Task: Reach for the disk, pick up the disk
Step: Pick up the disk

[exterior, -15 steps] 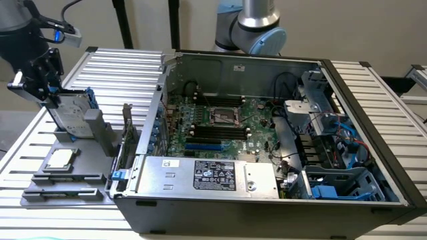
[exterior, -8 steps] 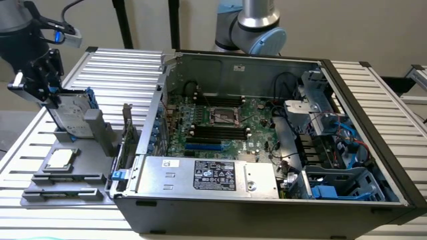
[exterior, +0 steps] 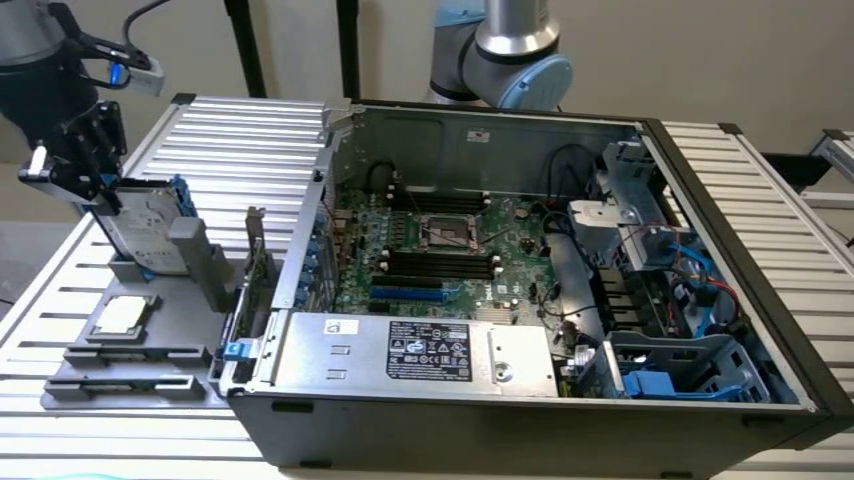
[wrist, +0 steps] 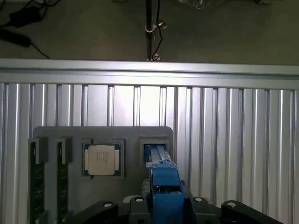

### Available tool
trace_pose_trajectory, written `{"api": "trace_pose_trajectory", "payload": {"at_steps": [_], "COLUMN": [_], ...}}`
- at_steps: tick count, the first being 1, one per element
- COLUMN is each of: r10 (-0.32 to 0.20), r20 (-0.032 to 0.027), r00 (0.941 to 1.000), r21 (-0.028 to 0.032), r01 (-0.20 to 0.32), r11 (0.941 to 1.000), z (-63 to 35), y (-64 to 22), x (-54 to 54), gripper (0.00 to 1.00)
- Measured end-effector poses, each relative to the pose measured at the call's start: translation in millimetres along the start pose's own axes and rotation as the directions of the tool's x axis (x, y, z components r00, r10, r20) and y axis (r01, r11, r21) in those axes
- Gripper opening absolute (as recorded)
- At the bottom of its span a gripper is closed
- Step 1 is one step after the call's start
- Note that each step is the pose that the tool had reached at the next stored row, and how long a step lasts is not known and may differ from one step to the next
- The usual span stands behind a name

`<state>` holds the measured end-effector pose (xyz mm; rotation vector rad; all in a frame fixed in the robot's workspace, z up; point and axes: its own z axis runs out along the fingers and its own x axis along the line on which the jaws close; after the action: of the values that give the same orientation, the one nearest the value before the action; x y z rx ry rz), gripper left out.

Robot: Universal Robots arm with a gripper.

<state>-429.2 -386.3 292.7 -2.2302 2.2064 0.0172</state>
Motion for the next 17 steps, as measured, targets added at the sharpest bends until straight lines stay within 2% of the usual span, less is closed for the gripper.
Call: {"api": "trace_pose_trajectory", "payload": {"at_steps": [17], "r10": [0.005], "r20": [0.0000], "r00": [1.0000], "r21": [0.0000], "r01": [-0.005], "r11": [1.0000], "z": [0.1], "y": [0.0], "x": [3.3], "gripper": [0.33]}}
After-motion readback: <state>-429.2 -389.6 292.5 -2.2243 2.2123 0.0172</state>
